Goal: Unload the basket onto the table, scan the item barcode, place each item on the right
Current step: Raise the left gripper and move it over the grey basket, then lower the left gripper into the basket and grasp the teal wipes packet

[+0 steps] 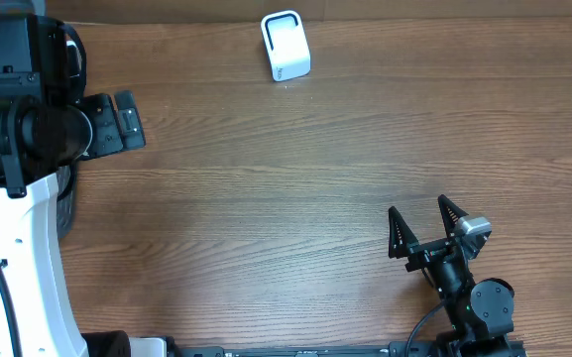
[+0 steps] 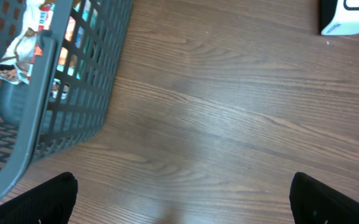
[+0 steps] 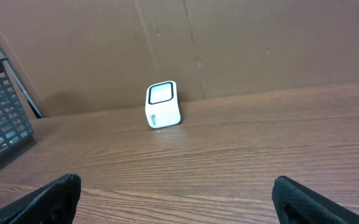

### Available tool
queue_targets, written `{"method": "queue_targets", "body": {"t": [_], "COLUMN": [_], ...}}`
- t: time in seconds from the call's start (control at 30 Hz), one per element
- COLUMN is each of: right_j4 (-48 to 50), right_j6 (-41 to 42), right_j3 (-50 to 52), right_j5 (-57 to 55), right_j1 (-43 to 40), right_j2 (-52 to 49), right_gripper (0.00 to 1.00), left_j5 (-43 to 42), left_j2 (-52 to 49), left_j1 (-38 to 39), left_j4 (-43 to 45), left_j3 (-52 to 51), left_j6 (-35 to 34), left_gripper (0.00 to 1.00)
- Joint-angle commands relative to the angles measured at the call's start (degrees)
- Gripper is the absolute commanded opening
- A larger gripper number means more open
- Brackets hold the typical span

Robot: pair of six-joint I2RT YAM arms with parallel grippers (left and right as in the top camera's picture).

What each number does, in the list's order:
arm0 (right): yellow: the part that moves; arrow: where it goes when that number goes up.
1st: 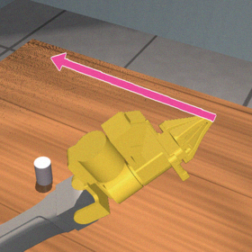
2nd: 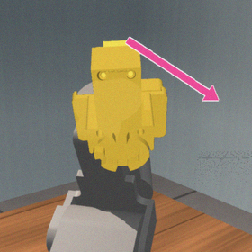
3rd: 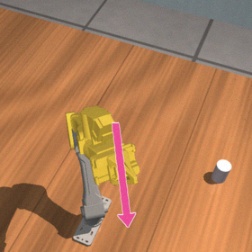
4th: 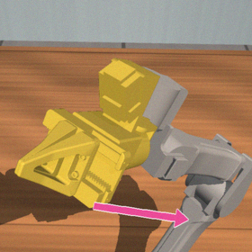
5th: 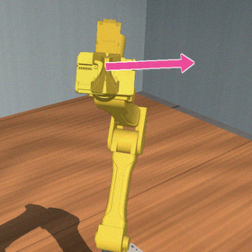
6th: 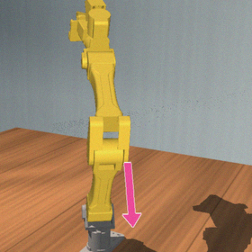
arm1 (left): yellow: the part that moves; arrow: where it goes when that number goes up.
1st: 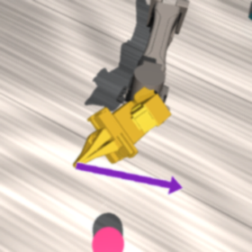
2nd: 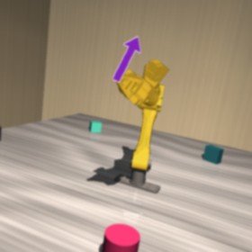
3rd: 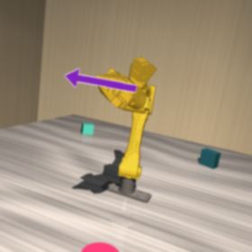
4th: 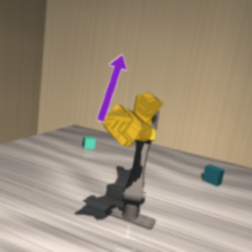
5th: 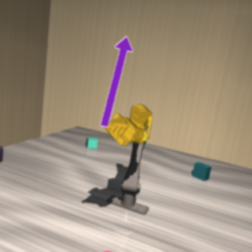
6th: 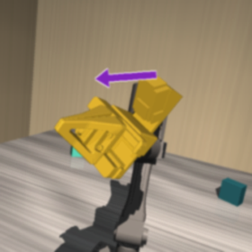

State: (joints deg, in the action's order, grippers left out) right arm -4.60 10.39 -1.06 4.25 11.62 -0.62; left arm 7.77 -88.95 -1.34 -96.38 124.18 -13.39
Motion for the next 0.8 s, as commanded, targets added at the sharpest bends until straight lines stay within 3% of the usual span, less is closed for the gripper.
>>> {"method": "queue_targets", "body": {"t": [0.0,0.37,0.6,0.77], "right_j4": [0.17,0.17,0.17,0.17], "right_j6": [-0.42,-0.42,-0.42,-0.42], "right_j3": [0.61,0.61,0.61,0.61], "right_j5": [-0.11,-0.11,-0.11,-0.11], "right_j1": [-0.11,-0.11,-0.11,-0.11], "right_j2": [0.46,0.46,0.46,0.46], "right_gripper": [1.00,1.00,1.00,1.00], "left_j5": [2.03,15.13,15.13,15.13], "left_j2": [0.17,0.17,0.17,0.17], "left_j1": [0.24,-1.40,-4.83,-6.45], "left_j4": [1.53,9.09,13.27,17.75], "left_j3": [0.35,0.35,0.35,0.35], "left_j6": [-0.55,-2.99,-3.41,1.51], "left_gripper": [1.00,1.00,1.00,1.00]}}
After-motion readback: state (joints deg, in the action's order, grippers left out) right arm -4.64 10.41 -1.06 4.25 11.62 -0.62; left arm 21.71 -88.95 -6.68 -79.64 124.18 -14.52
